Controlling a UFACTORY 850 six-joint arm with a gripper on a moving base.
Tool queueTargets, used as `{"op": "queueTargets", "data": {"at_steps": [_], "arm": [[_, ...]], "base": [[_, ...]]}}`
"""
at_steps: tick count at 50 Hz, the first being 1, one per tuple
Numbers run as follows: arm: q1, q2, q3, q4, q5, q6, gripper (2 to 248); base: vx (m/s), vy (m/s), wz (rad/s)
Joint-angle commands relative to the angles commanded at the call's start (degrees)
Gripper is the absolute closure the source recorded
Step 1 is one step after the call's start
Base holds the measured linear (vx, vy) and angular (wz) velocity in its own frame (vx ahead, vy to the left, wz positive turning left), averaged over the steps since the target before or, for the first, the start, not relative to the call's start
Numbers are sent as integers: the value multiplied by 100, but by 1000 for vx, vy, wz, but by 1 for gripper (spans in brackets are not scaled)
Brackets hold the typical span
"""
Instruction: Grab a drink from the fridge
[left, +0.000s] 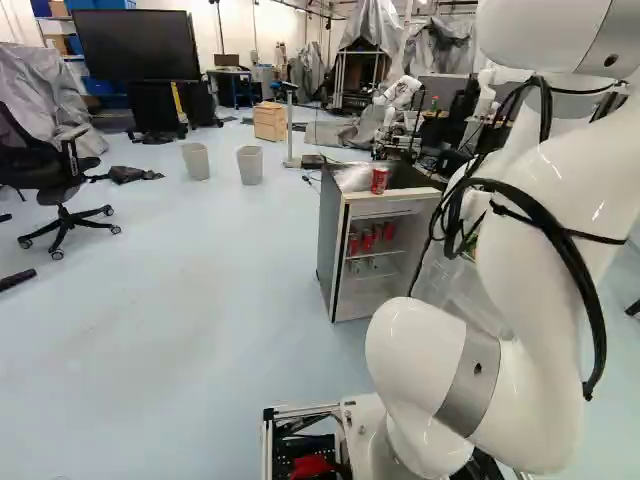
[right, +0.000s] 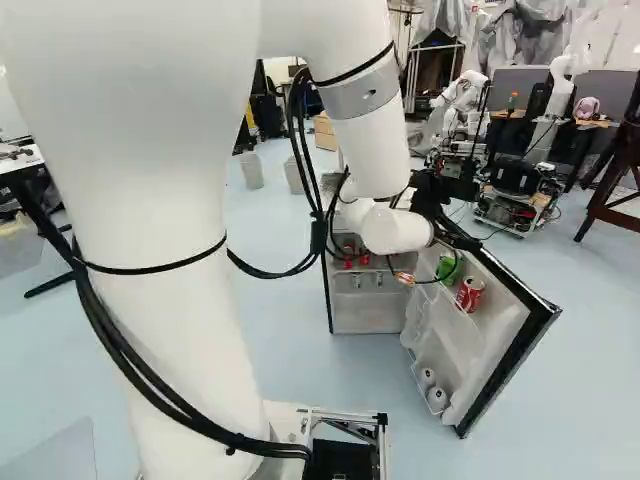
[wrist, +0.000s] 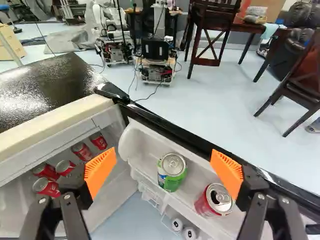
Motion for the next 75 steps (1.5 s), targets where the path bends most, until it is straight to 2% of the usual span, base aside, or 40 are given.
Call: {"op": "queueTargets", "data": {"at_steps": [34,75], "arm": [[-391,-114,-643,0,-908,0,3],[-429,329,-732,0,-1746,0,3]], "base": [[0,0,0],[0,0,0]]}}
